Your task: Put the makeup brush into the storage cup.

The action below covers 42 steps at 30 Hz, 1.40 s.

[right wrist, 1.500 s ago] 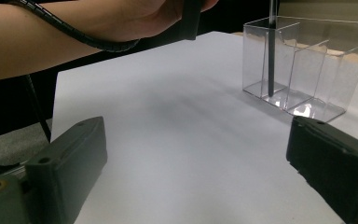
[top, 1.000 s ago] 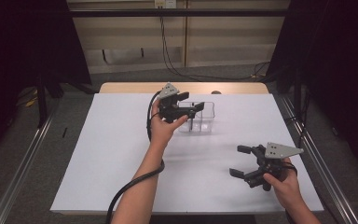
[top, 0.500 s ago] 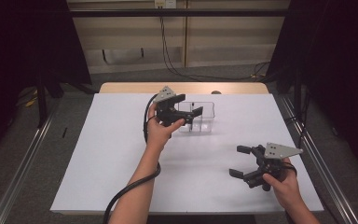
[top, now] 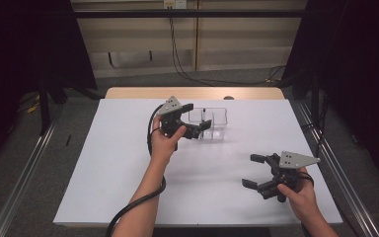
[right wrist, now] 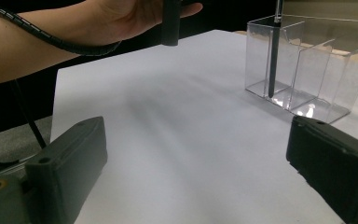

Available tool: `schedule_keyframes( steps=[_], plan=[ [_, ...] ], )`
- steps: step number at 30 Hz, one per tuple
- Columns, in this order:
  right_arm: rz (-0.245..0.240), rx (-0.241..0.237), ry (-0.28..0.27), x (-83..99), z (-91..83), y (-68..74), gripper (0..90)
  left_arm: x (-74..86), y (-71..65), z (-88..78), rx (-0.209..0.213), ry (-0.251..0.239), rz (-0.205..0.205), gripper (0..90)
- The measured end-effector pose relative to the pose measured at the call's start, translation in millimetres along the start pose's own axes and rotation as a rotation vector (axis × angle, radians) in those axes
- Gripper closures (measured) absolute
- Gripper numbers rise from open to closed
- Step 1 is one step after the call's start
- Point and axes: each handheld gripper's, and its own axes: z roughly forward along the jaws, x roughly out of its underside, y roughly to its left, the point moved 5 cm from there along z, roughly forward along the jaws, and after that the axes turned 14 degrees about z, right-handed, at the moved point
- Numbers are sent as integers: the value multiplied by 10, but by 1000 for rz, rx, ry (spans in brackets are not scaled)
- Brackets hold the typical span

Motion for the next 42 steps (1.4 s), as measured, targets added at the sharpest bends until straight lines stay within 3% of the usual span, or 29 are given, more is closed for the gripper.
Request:
schedule_keyframes(
  steps=[27,42],
  plan=[
    [4,5,-10,0,-3,7,46,69,-98,-340,28,-20,50,0],
    [-1,13,-14,5,-5,11,46,148,-131,-479,28,-28,49,0]
  ],
)
